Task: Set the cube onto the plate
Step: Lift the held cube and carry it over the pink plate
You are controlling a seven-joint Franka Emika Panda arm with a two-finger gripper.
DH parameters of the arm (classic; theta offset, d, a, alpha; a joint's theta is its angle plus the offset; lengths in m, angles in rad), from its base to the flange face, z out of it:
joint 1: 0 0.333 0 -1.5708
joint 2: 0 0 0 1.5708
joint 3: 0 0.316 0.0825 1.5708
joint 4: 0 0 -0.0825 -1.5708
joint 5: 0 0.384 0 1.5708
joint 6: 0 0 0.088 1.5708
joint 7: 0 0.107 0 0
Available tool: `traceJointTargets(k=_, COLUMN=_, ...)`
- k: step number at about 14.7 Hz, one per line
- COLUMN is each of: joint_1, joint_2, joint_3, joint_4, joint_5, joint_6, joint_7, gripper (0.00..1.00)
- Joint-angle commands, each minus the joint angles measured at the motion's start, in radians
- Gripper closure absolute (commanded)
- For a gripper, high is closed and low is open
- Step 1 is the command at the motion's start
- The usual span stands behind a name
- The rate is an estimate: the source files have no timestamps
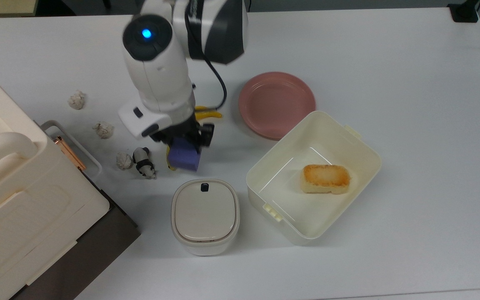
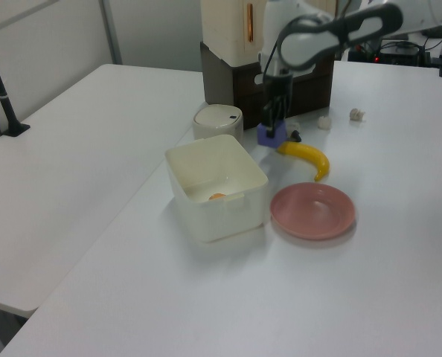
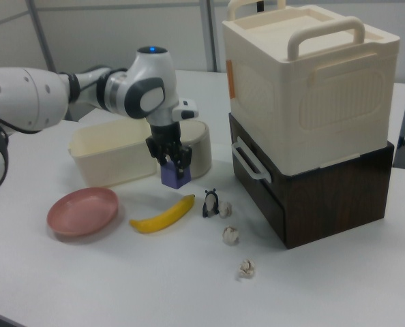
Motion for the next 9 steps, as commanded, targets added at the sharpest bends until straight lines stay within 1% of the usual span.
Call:
traceJointTargets(k=1, joint_1=0.000, joint_2=-0.105, joint_3=-0.011, joint_4=-0.029, joint_5=0.025, joint_6=-0.131, joint_7=-0.125, gripper=0.86)
traceJointTargets(k=3, joint_1=0.009, joint_2=-0.117, joint_3=-0.007, joint_4=-0.035, joint_5=0.024, joint_6=-0.164, joint_7=-0.141, gripper=0.86)
traceJointTargets(k=4, joint_1=0.017, joint_2=-0.117, joint_3=-0.004, joint_4=-0.035, joint_5=0.022, joint_6=-0.181, joint_7=-0.153, gripper=0.84)
traceJointTargets(k=9, joint_1=0.091, joint_2=-0.131, joint_3=-0.004, joint_4=-0.063, joint_5=0.018, joint_6=-0.285, joint_7=-0.171, gripper=0.82)
